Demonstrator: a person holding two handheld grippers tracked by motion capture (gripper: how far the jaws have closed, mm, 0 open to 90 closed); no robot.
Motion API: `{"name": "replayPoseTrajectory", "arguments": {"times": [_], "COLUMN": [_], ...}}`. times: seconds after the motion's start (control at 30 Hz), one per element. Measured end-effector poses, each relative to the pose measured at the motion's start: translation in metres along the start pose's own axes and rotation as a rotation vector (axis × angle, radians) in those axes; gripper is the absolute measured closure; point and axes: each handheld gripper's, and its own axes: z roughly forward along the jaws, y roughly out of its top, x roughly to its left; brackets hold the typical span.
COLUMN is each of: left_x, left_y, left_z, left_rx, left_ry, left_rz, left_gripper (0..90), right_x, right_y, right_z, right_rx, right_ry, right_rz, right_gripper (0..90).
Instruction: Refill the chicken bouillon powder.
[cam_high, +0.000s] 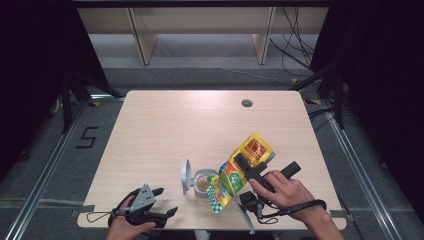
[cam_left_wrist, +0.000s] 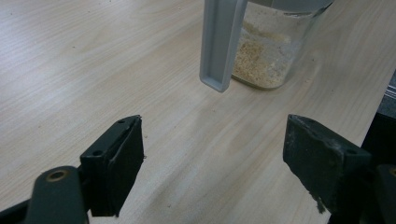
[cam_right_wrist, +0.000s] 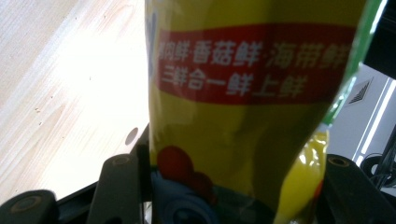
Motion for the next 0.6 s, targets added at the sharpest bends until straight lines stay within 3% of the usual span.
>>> {"name": "replayPoseTrajectory", "arguments": {"times": [0.6], "left_x": [-0.0007], "left_y": [0.0004], "left_z": [-0.0006], "left_rx": [-0.003], "left_ry": [-0.011], "left_rz": [-0.012], "left_gripper": [20.0], "right_x": [0.0], "right_y": [0.001], "right_z": [0.0011], "right_rx": [-0.006], "right_ry": [-0.001], "right_rz": [-0.016], "right_gripper": [49.7]}}
